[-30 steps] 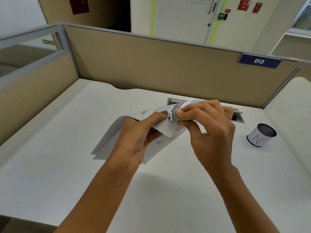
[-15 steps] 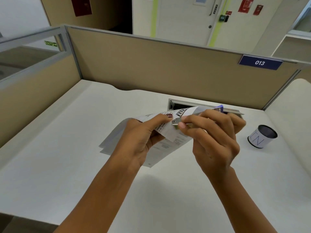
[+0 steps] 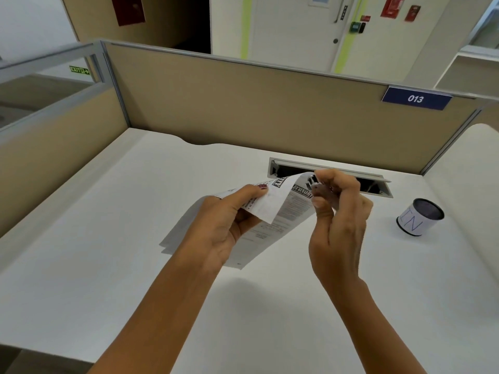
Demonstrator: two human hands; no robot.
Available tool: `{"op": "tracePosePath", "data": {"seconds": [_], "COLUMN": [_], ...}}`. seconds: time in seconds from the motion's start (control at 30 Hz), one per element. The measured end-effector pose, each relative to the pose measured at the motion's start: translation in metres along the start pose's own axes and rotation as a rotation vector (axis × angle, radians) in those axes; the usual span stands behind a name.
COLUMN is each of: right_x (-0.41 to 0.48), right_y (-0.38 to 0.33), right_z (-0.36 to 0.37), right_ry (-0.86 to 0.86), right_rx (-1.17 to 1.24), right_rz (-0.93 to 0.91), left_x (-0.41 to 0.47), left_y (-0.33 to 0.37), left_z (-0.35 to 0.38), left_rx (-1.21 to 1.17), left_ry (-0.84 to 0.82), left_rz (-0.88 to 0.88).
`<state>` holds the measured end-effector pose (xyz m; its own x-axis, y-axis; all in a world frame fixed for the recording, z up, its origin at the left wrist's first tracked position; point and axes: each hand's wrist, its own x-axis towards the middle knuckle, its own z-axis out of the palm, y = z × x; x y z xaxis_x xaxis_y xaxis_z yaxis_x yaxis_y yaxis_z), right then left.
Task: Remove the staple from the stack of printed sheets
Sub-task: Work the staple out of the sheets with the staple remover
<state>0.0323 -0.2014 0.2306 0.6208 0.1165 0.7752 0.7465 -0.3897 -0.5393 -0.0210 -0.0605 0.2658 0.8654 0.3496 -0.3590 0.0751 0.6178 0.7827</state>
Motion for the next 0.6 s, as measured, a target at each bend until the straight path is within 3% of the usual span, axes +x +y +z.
{"op": "tracePosePath", "data": {"seconds": [0.13, 0.27, 0.47, 0.6], "right_x": [0.000, 0.003, 0.005, 0.010], "right_y": [0.003, 0.002, 0.017, 0.024], "right_z": [-0.004, -0.005, 0.001, 0.005], "right_ry": [-0.145, -0.237, -0.187, -0.177], "right_rx": [0.024, -0.018, -0.159, -0.104], "right_rz": [0.054, -0.039, -0.187, -0.191], "left_x": [0.003, 0.005, 0.010, 0.011], "left_y": [0.001, 0.002, 0.004, 0.005], "left_z": [0.001, -0.001, -0.011, -0.013], "left_rx": [-0.044, -0.054, -0.004, 0.050], "left_ry": [0.028, 0.011, -0.015, -0.073], "left_rz": [-0.021, -0.066, -0.192, -0.219]}}
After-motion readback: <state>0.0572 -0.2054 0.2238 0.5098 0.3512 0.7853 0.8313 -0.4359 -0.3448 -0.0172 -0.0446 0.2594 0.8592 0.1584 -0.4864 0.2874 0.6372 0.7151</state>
